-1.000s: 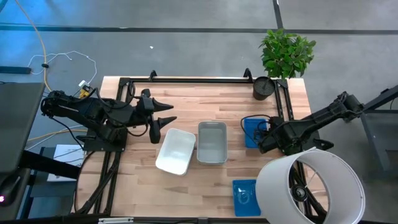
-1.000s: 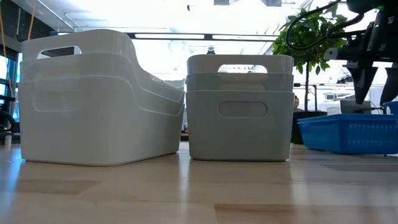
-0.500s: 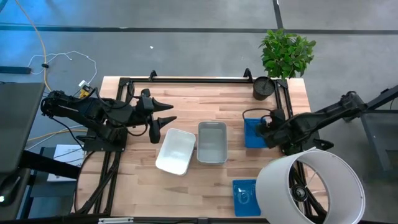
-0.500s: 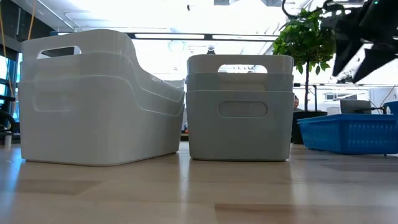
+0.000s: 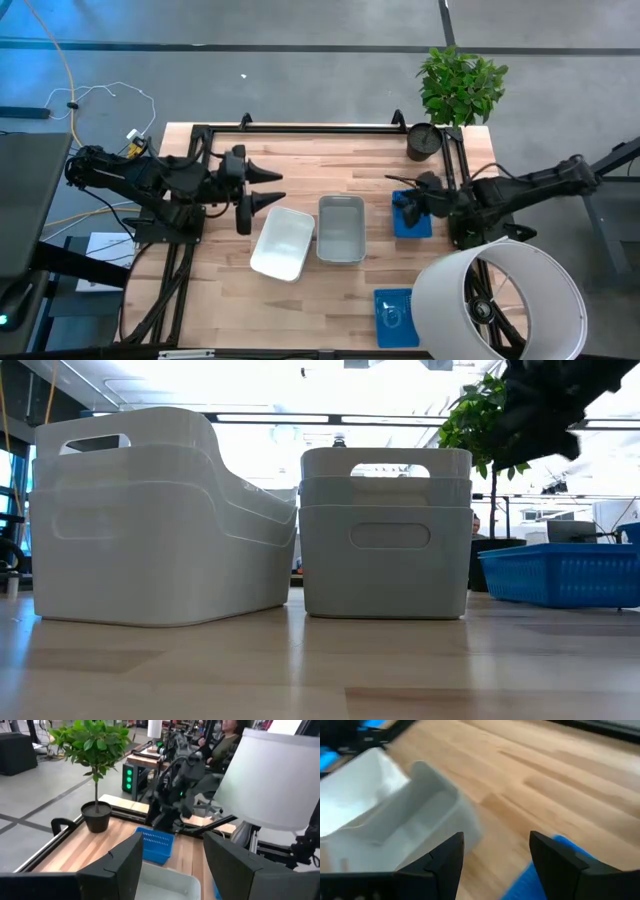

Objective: Stack baskets by color
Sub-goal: Stack the bottom blue bin on top of the other top blue bins

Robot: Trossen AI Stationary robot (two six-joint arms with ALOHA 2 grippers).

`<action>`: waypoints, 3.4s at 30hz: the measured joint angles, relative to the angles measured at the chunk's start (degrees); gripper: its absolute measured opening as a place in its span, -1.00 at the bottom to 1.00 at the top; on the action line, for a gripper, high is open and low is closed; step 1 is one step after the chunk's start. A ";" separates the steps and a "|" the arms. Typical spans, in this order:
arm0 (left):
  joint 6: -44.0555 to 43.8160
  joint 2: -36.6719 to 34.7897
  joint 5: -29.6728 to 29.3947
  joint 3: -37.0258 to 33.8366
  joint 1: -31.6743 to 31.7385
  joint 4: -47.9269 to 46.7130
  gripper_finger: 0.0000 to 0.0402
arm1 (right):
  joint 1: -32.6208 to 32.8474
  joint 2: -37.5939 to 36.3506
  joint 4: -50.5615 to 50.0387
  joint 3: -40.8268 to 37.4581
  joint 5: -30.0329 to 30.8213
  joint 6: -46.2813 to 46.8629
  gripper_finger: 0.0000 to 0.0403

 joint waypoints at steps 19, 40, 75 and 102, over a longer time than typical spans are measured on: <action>3.08 -2.54 10.89 -22.22 5.79 33.56 -0.02 | -11.14 -2.41 55.43 -14.11 -19.36 -33.70 0.05; 0.92 -2.49 10.99 -36.09 7.30 52.13 -0.02 | -11.02 -2.39 55.72 -14.14 -19.43 -37.44 0.05; -1.01 -2.47 10.61 -36.09 7.30 52.00 -0.02 | 1.52 15.59 18.11 -4.13 -54.68 -19.22 0.05; -1.49 -2.47 10.14 -36.09 7.30 52.01 -0.02 | 13.31 31.21 25.00 -4.13 -53.26 -15.51 0.05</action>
